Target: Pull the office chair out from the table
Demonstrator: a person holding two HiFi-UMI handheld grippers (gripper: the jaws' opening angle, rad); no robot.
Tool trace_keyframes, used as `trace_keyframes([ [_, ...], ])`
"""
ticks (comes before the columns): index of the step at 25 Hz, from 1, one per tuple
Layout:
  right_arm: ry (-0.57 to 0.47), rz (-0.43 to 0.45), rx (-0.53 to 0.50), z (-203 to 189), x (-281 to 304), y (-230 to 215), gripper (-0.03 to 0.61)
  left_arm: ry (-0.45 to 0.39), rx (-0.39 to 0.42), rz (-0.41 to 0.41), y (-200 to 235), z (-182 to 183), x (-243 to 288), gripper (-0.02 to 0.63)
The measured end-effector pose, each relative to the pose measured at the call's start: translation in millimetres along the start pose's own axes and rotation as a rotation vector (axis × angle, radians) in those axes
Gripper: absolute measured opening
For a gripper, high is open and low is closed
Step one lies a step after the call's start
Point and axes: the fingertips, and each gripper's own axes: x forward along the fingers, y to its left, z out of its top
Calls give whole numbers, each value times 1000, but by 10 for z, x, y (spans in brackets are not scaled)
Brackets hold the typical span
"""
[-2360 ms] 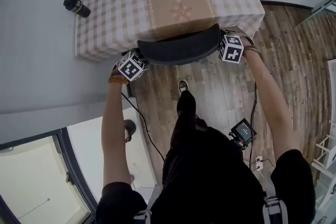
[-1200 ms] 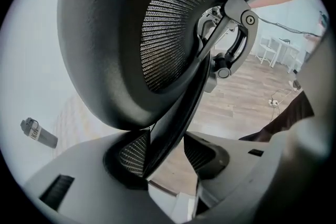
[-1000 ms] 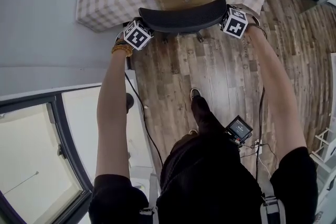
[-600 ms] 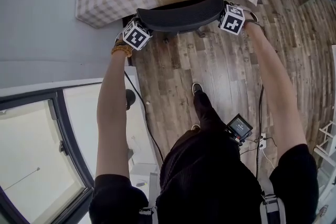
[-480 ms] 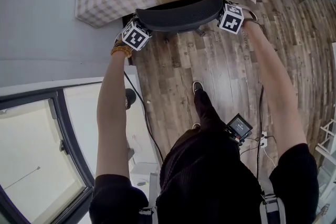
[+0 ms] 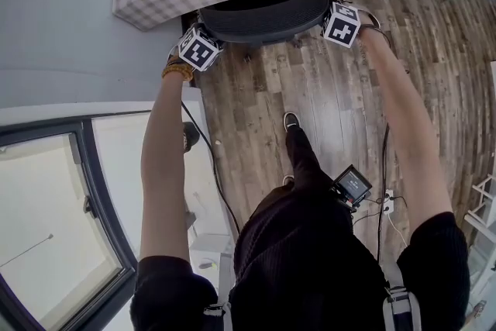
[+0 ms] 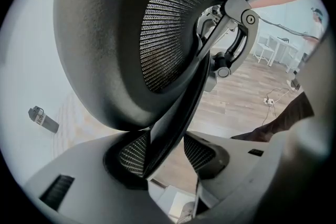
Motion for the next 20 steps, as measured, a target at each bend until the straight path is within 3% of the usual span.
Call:
trace_keyframes([
  [20,6,0,0,45,-278,697,147,-24,13,18,-491,-388,-355,210],
])
